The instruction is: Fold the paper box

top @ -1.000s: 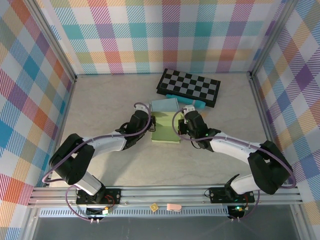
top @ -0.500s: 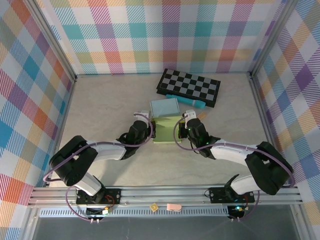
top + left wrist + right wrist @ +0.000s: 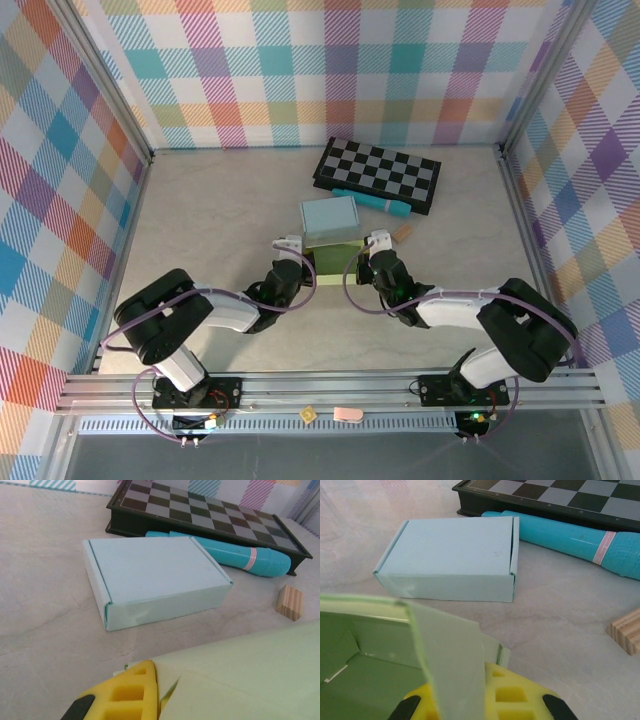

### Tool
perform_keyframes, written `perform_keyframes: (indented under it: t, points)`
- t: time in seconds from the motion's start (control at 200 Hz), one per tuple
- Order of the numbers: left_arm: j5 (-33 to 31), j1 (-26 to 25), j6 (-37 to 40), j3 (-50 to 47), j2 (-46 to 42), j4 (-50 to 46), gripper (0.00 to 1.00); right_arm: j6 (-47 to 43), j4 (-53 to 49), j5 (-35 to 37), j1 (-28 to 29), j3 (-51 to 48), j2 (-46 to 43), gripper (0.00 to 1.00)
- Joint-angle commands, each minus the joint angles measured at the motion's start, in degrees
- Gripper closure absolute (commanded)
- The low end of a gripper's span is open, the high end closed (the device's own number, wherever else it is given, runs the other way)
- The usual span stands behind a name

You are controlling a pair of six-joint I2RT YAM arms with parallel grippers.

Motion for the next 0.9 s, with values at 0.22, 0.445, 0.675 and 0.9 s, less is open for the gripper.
perform_keyframes:
  t: [0.22, 0.445, 0.675, 0.9]
  points:
    - [1.5, -3.8, -1.8, -0.6, 1.4, -1.4, 0.93, 2.6, -13.1, -3.0, 1.0, -1.2, -7.8, 0.81]
    - [-0.1, -5.4, -0.6, 1.5, 2.2, -5.4, 0.94, 14.3, -28.4, -7.1, 1.0, -1.6, -19.0, 0.50]
    - [-1.5, -6.2, 0.0, 3.8, 3.0, -8.2, 0.94, 23.3, -42.9, -12.6, 1.1, -0.2, -28.5, 0.37]
    - [-2.3, -6.8, -0.1, 6.2, 4.4, -9.8, 0.94, 34.3, -60.5, -15.9, 1.2, 4.5, -40.5, 0.32]
